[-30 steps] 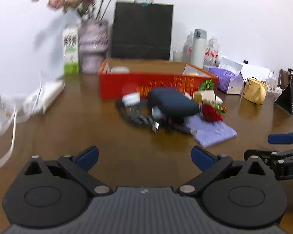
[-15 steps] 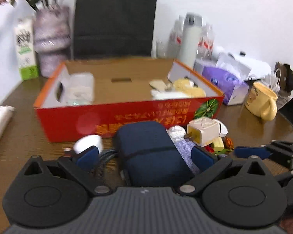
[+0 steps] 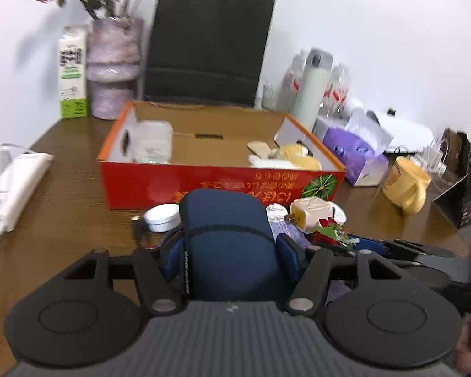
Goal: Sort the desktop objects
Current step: 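Grasp the navy zip pouch with the left tool while the right tool grasps the red bow, then carry the navy pouch into the cardboard box while the right tool drops the red bow in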
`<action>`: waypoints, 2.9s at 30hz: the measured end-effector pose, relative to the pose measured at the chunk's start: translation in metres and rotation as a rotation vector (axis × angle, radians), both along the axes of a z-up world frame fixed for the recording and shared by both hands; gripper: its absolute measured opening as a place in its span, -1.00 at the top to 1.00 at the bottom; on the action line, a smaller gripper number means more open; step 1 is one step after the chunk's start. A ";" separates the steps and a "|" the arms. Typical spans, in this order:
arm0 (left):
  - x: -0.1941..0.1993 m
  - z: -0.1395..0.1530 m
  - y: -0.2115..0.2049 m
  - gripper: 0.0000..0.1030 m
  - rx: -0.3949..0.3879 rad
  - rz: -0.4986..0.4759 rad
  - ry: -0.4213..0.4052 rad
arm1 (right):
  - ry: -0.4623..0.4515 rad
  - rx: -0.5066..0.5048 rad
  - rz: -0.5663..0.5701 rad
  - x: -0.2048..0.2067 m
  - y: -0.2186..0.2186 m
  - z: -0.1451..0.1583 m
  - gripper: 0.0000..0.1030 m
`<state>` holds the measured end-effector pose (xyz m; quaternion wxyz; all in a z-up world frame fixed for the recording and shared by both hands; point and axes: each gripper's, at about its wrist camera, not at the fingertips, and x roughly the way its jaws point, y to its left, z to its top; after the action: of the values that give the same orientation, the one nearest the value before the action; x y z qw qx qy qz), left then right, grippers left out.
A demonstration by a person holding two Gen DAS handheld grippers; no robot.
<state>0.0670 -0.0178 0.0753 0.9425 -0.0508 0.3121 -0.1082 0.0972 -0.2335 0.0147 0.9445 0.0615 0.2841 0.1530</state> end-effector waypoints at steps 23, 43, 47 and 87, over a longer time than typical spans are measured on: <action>-0.126 -0.047 -0.002 -0.70 0.282 -0.008 0.037 | -0.037 -0.304 0.100 -0.170 0.025 -0.004 -0.22; -0.136 -0.061 0.005 -0.25 0.190 0.001 0.030 | 0.011 -0.141 0.070 -0.165 -0.006 -0.001 0.04; -0.127 -0.052 0.015 -0.24 0.114 0.014 0.050 | -0.008 -0.125 0.065 -0.163 -0.007 0.009 0.18; 0.308 0.028 0.008 -0.35 0.200 0.142 0.151 | 0.252 -0.458 0.001 0.315 0.059 0.057 -0.19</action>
<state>0.3749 -0.0101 0.1037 0.9219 0.0132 0.3870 -0.0056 0.4122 -0.1740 0.0714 0.8909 -0.1355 0.4266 0.0764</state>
